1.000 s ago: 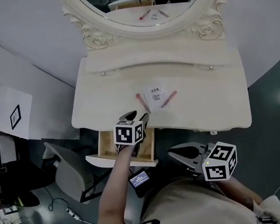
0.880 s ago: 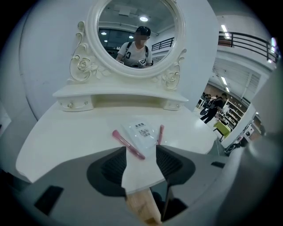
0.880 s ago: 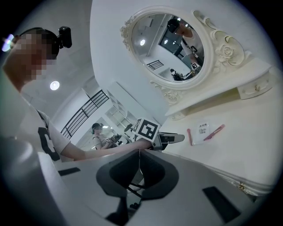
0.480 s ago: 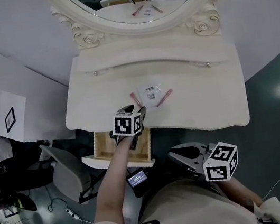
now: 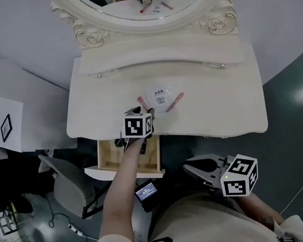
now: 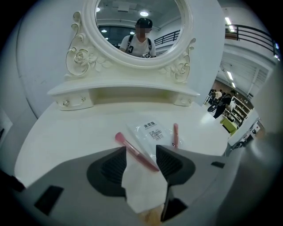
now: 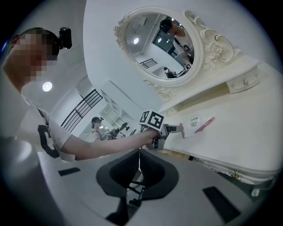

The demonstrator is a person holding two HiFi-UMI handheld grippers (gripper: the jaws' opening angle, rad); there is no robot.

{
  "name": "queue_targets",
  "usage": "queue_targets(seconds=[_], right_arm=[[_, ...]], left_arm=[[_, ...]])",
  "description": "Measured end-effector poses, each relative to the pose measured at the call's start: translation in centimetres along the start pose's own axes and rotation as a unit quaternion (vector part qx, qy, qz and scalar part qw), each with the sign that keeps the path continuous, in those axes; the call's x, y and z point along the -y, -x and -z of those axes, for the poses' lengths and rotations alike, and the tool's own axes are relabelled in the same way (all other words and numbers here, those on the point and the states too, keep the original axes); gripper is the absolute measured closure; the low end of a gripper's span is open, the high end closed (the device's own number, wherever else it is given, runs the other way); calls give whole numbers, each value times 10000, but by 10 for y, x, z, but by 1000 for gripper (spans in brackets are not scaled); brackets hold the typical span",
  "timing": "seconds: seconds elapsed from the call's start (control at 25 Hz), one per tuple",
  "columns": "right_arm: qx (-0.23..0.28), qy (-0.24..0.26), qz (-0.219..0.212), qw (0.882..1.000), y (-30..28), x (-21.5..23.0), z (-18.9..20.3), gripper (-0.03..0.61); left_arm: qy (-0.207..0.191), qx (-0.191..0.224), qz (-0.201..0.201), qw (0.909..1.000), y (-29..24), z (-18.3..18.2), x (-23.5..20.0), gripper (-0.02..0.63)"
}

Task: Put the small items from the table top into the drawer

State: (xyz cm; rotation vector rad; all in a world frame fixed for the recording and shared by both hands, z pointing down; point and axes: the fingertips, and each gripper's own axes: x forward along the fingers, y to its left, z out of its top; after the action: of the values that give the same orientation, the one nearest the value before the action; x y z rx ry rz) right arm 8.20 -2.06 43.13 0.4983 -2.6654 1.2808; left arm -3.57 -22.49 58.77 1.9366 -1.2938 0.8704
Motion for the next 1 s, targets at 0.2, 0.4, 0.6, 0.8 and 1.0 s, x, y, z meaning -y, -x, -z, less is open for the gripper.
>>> queue_targets(seconds=[0.2, 0.4, 0.6, 0.8, 1.0], right_arm=[[58, -16, -8, 10000, 2, -1, 1, 549], [67, -72, 44, 9999, 3, 2, 4, 549], [90, -127, 63, 9999, 5, 5, 4, 549], [82, -130, 51, 9999, 3, 7, 3, 549], [62, -117, 33, 9999, 0, 7, 3, 549]], left_arm=[[-147, -163, -91, 9997, -10, 5, -5, 362], [-389, -366, -122, 9985, -20, 11, -6, 364], [-530, -456, -119, 9975, -25, 15, -6, 367], [-616, -443, -33, 9971, -25, 14, -6, 383], [-496, -353, -58, 9981, -24, 14, -12, 426]])
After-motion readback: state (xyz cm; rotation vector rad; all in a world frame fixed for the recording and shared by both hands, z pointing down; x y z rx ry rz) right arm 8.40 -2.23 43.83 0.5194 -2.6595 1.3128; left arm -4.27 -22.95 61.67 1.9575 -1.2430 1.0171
